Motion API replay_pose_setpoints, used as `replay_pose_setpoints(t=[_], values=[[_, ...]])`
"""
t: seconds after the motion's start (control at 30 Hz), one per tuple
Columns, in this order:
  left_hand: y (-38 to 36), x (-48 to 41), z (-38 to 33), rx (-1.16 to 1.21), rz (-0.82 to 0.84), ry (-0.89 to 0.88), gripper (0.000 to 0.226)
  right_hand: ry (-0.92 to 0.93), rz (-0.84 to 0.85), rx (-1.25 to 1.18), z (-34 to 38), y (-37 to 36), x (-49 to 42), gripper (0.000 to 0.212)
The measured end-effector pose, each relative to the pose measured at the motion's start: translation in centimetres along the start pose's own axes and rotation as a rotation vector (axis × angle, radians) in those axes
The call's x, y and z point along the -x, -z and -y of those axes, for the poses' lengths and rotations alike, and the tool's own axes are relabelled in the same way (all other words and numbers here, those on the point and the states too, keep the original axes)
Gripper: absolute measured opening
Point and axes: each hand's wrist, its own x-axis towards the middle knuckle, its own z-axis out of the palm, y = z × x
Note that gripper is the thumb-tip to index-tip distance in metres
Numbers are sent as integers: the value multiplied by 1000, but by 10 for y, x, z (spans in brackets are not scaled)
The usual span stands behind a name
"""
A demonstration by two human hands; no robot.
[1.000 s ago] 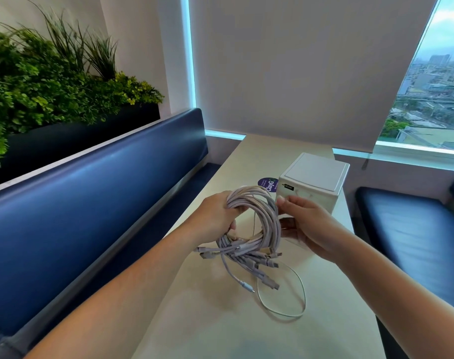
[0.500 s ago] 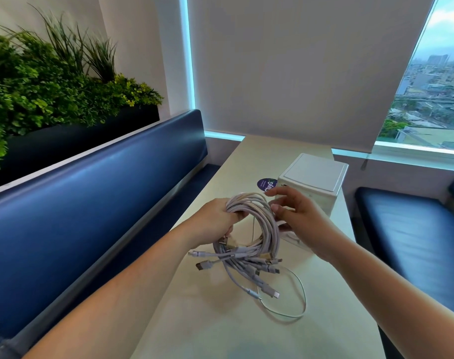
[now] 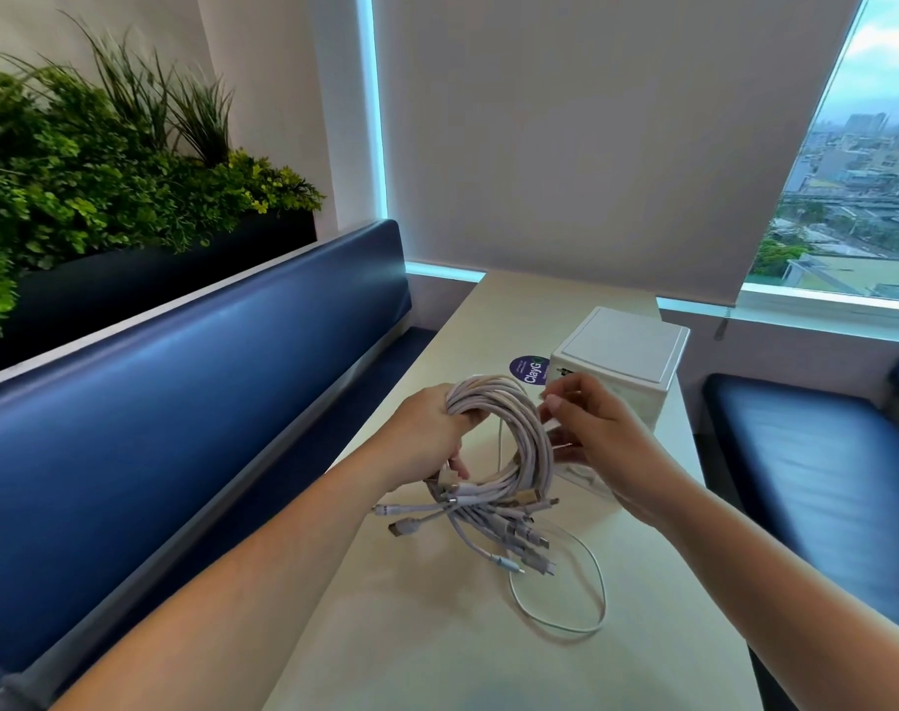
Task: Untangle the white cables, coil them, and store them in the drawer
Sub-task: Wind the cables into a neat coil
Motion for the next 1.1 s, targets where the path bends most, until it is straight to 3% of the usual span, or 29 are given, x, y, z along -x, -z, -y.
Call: replay_pose_setpoints(t=[0.13, 0.33, 0.4, 0.5, 0.6, 0.77, 0.9, 1.0, 1.1], values=[[-3, 1, -2, -66, 37, -39, 16, 48, 53, 131, 3, -1, -1, 19], [-3, 1, -2, -56, 36, -41, 18, 31, 153, 31, 7, 3, -4, 18], [-3, 0, -2, -23, 38, -27, 16, 84, 157, 46, 5, 3, -5, 27], [-3, -2, -2, -18, 36, -12, 18, 250, 114, 281, 1, 1, -6, 44], [-1, -5, 0, 20, 7, -16, 18, 372, 44, 487, -7, -3, -6, 43], [1, -11, 3, 91, -89, 7, 21, 309, 85, 334, -18, -12, 5, 39], [0, -11, 2, 48, -109, -7, 22, 220, -8, 208, -23, -21, 10, 46], [0, -11, 1, 38, -129, -5, 25, 247, -75, 284, -27, -27, 8, 25], [-1, -10, 1, 22, -151, -8, 25, 212, -40, 197, -28, -30, 5, 21]])
